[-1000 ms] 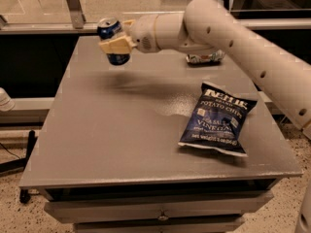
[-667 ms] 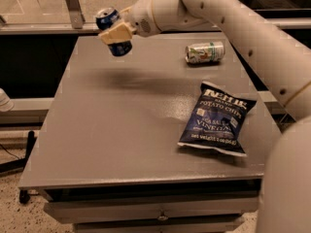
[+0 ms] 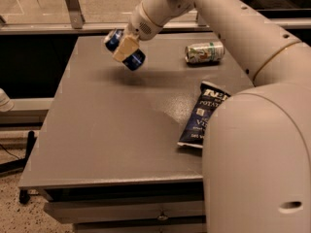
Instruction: Knock pepsi can over
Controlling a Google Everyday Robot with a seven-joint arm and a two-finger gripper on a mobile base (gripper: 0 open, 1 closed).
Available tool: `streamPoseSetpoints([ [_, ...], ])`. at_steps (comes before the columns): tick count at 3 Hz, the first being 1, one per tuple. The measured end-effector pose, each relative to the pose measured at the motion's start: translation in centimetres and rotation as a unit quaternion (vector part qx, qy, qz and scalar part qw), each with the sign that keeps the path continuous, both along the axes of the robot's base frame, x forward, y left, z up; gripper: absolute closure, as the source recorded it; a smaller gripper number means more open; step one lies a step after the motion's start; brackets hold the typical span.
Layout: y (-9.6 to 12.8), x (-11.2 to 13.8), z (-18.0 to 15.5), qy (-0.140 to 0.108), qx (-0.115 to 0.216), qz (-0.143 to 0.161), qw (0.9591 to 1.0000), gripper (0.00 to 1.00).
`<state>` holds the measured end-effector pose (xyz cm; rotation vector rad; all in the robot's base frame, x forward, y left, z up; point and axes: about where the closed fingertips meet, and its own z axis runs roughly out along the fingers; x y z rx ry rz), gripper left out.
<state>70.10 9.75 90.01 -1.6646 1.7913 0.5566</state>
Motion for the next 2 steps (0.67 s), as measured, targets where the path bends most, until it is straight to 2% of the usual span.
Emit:
streamPoseSetpoints([
  [1, -2.1, -3.5, -3.4, 0.047, -0.113, 0.040, 0.9917, 1.00],
  [2, -4.4, -8.4, -5.1, 0.097, -0.210, 0.088, 0.9690, 1.00],
])
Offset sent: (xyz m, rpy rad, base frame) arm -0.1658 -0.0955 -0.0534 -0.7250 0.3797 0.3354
